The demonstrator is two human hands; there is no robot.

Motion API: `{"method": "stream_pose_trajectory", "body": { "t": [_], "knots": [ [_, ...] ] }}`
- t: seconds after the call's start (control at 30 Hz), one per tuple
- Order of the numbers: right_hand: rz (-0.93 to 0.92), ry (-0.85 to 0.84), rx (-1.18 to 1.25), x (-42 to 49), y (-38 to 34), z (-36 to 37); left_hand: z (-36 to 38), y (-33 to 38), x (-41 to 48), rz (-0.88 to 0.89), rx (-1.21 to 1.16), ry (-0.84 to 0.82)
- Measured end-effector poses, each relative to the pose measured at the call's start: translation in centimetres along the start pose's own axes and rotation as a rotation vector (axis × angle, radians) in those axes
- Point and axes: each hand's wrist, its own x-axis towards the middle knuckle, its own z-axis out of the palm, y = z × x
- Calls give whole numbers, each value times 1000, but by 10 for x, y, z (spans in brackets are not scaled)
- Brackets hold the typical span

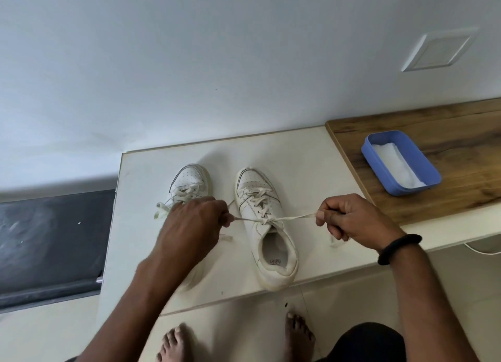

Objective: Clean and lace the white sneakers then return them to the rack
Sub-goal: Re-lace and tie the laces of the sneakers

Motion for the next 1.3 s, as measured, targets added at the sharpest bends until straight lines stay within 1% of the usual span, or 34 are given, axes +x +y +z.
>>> {"method": "stream_pose_trajectory", "body": {
  "t": [0.07,0.13,0.2,0.3,0.37,0.43,0.5,0.53,0.57,0.6,0.63,0.67,0.7,0.77,0.8,0.9,1.0,1.03,1.1,1.17,1.3],
  "knots": [
    [-19,-63,6,-4,2,-7,-14,1,0,-60,-205,-58],
    [-44,-79,24,-7,1,-15,-19,2,0,-92,-400,-16],
    [-111,-60,61,-10,-1,-21,-15,6,-1,-89,-605,34],
    [-287,-13,269,-15,-10,-21,-2,23,-1,-70,-981,21],
    [-401,14,411,-15,-15,-20,9,34,-1,-94,-1164,20],
    [-481,4,575,-10,-18,-12,19,43,-2,-126,-1279,36],
    [-511,-74,867,-2,-23,5,27,48,-1,-163,-1322,56],
    [-495,-93,1021,2,-26,16,30,49,0,-185,-1318,80],
    [-458,-72,1137,6,-29,27,32,51,0,-210,-1304,117],
    [-405,-15,1186,10,-33,37,35,51,1,-235,-1293,164],
    [-354,54,1165,13,-36,45,37,51,1,-256,-1293,206],
    [-306,109,1088,15,-37,51,38,51,1,-275,-1303,236],
    [-268,125,1001,17,-37,55,39,51,1,-296,-1320,249],
    [-222,84,869,18,-35,61,41,52,2,-347,-1354,248],
    [-215,77,794,18,-34,62,43,52,3,-370,-1358,250],
    [-229,137,541,20,-32,68,47,54,4,-394,-1353,273],
    [-194,221,358,24,-31,77,49,56,3,-336,-1365,235],
    [-168,253,337,25,-31,80,50,57,3,-312,-1365,213],
    [-131,296,393,28,-30,86,51,59,3,-298,-1349,189],
    [-138,291,464,30,-30,90,53,60,4,-331,-1307,184],
    [-215,237,605,28,-30,88,54,58,7,-394,-1211,156]
  ]
}}
